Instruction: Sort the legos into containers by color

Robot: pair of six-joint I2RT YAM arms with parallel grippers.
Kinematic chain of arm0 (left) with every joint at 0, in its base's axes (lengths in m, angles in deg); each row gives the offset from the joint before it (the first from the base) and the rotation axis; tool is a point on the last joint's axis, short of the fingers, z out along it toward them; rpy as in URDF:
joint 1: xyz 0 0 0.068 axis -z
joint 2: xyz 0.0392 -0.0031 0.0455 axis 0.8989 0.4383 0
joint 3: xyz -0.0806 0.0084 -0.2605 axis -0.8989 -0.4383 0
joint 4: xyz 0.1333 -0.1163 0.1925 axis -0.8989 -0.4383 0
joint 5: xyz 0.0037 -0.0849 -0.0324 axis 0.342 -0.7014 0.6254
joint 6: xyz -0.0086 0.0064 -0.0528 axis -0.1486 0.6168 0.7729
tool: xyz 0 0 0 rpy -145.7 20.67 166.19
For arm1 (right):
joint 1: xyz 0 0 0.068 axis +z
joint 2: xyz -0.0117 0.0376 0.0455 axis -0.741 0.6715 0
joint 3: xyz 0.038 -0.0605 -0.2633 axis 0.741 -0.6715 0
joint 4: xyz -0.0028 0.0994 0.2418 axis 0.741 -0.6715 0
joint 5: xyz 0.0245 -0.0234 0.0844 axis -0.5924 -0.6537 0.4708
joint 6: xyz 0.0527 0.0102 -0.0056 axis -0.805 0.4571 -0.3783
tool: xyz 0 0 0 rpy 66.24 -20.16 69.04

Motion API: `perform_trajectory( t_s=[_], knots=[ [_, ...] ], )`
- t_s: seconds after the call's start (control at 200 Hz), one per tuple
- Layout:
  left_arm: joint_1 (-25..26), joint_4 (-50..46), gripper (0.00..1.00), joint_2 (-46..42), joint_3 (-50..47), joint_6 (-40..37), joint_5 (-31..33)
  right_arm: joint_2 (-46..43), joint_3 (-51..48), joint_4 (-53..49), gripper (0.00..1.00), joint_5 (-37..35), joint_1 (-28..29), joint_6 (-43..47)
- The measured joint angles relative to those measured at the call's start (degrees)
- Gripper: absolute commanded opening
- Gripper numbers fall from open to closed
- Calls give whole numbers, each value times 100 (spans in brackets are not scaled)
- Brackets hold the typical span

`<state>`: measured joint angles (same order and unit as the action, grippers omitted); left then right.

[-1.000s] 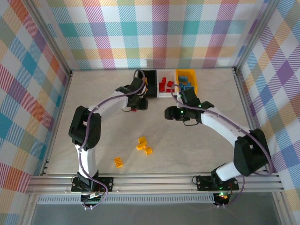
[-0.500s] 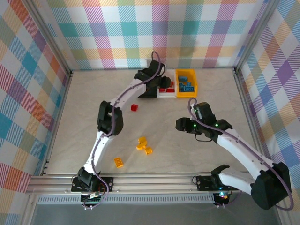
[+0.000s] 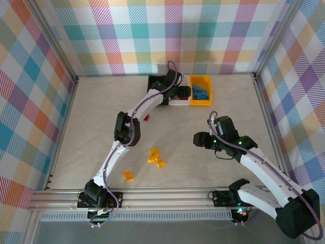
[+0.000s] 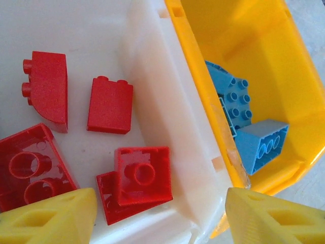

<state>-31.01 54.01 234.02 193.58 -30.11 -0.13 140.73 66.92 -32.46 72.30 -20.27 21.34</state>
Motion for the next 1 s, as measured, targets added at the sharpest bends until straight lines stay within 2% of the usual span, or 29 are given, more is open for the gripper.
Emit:
perform_trajectory(
  t_s=[0.09,0.165,0.255,0.375,0.55,0.715,0.835,1.0],
  knots=[
    [26,-216,73,-138,-48,-81,0,188,0,83,59,31,22,-2],
    [61,-369,74,-597,-505,-173,55,509,37,136,61,28,109,2],
    [133,-428,77,-1641,-1657,-251,284,1088,192,247,65,26,293,24],
    [212,-389,81,-3508,-3447,-258,944,2129,741,457,72,13,599,17],
    [192,-321,87,-6373,-6035,-197,1961,3886,2378,599,81,-48,1152,48],
    [94,-691,93,-8078,-7807,114,2562,5438,4162,535,85,-59,1451,44],
    [63,-1086,95,-8953,-8599,402,2730,6330,5285,343,87,-168,1578,50],
    [61,-1447,96,-9954,-9025,702,2741,7429,6883,-103,87,-538,1676,70]
  ],
)
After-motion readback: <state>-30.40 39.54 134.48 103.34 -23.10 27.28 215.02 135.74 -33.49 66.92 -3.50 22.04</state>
